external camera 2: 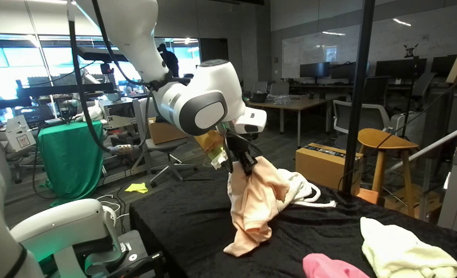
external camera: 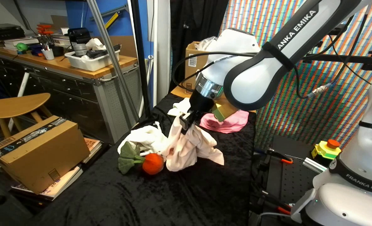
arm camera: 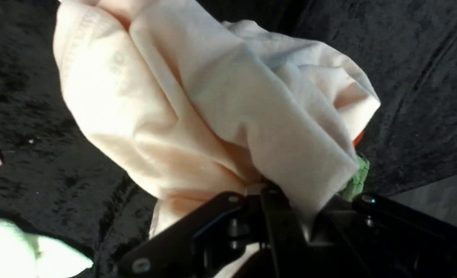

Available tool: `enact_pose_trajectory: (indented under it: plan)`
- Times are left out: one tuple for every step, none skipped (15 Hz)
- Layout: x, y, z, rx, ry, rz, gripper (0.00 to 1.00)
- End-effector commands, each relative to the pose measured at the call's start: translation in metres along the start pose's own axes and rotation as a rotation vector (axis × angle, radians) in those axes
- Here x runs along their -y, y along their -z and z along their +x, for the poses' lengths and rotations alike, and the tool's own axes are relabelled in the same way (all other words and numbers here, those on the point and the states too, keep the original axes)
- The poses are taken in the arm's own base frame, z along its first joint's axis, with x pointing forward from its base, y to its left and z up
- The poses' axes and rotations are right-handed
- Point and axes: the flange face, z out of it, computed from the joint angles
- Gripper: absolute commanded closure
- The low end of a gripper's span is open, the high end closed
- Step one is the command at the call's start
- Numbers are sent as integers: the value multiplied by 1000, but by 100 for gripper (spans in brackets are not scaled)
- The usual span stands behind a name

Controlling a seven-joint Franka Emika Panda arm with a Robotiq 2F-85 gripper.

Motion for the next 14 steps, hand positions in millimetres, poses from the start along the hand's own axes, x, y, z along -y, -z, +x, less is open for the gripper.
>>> enact_pose_trajectory:
  plan:
    - [30, 15, 12, -68, 37, 26, 91]
    - [36, 17, 15, -85, 39, 30, 91]
    - [43, 20, 20, -106, 41, 34, 91]
    - [48, 23, 25, -125, 38, 37, 91]
    - [53, 27, 31, -147, 36, 40, 91]
    - [57, 29, 36, -159, 39, 37, 91]
    - [62, 32, 43, -174, 38, 36, 91]
    - [65, 33, 49, -186, 37, 30, 91]
    - [69, 36, 55, -198, 37, 27, 91]
    - [72, 37, 62, -213, 35, 22, 91]
    - [74, 39, 69, -227, 29, 16, 90]
    - [76, 39, 75, -237, 28, 9, 91]
    - [78, 37, 80, -243, 24, 3, 90]
    - [79, 36, 84, -248, 21, -2, 72]
